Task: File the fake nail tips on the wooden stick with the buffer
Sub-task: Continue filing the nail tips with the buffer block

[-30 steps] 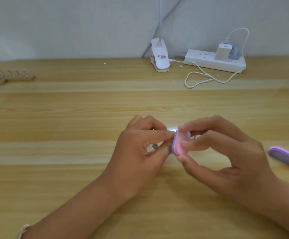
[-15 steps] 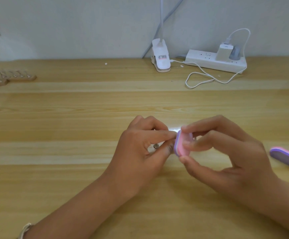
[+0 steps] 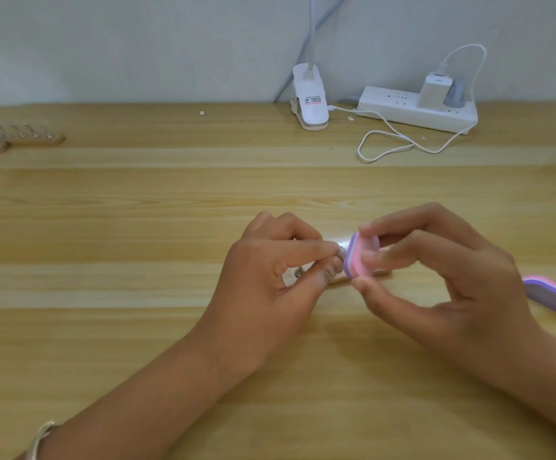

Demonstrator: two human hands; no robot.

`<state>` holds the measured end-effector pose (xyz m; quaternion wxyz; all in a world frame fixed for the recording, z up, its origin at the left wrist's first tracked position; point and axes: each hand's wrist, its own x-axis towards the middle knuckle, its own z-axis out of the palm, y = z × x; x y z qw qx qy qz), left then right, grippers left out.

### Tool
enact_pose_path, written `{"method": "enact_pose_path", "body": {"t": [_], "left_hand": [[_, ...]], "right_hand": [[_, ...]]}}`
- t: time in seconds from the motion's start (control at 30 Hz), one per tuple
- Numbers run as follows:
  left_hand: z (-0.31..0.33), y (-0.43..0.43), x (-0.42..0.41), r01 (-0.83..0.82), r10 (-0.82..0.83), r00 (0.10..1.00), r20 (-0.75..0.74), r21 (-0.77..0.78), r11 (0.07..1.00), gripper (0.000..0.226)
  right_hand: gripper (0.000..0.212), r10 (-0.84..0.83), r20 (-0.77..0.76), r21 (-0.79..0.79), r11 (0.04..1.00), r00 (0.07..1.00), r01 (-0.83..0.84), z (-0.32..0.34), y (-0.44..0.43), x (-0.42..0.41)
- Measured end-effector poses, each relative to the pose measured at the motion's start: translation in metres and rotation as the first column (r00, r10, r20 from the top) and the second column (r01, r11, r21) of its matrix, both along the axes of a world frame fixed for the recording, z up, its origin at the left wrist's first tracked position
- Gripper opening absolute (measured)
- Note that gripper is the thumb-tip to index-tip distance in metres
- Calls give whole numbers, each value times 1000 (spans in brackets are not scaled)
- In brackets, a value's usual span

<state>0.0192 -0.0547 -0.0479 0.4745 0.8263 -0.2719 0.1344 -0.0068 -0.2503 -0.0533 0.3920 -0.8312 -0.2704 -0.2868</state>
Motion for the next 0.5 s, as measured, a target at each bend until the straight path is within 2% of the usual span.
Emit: {"method": "enact_pose_path", "body": {"t": [0.1,0.23,0.37,0.43,0.5], "left_hand": [[0,-1,-1,0,0,1000,4,-15,1000,16],[1,-1,0,3,-3,1000,-15,-9,1000,13],[1,-1,0,7,-7,1000,-21,-25,1000,15],[1,-2,0,8,-9,999,-37,-35,999,14],[1,-2,0,18,-21,998,-60,-44,999,13]], "right_hand": [[9,79,39,-24,997,996,-79,-1,5,-4],[17,-9,-9,20,1000,1000,10,2,-2,2],[10,96,34,-19,995,995,-96,1,7,-4],[9,48,16,-9,999,999,-48,3,1,0],[16,-7,-11,6,1000,1000,7,3,-1,1]]}}
